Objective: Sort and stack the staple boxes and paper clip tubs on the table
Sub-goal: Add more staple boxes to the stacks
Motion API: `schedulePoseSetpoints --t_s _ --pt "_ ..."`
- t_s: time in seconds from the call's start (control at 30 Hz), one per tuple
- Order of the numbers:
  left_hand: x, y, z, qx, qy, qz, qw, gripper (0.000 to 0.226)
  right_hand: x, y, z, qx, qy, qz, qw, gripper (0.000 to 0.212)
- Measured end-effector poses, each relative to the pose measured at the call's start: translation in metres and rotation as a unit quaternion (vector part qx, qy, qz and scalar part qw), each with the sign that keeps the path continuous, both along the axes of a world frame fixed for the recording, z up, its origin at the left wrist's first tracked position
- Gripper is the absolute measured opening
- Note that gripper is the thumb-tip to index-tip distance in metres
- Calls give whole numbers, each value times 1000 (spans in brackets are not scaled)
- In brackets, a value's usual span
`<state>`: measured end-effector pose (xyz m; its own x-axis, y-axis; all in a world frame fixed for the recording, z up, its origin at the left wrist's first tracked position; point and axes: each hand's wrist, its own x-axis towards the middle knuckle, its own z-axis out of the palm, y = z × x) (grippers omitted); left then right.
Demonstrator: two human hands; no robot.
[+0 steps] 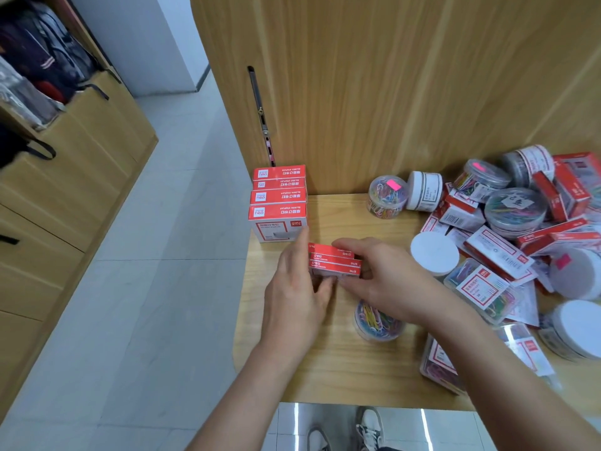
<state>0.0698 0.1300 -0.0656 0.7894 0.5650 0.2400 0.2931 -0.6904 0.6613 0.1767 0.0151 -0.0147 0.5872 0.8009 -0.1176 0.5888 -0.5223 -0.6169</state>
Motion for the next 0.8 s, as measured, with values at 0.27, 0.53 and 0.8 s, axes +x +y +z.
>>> schedulePoseSetpoints --t_s 0.27,0.53,0.8 --pt "14 -14 0 91 0 -29 995 53 -5 9 -11 -32 -126 -74 989 42" --pt "-16 24 45 -22 -154 53 987 75 32 34 -14 -82 -214 -90 969 35" --pt "33 97 67 -492 -106 81 860 68 47 76 -14 -47 -224 -168 959 25"
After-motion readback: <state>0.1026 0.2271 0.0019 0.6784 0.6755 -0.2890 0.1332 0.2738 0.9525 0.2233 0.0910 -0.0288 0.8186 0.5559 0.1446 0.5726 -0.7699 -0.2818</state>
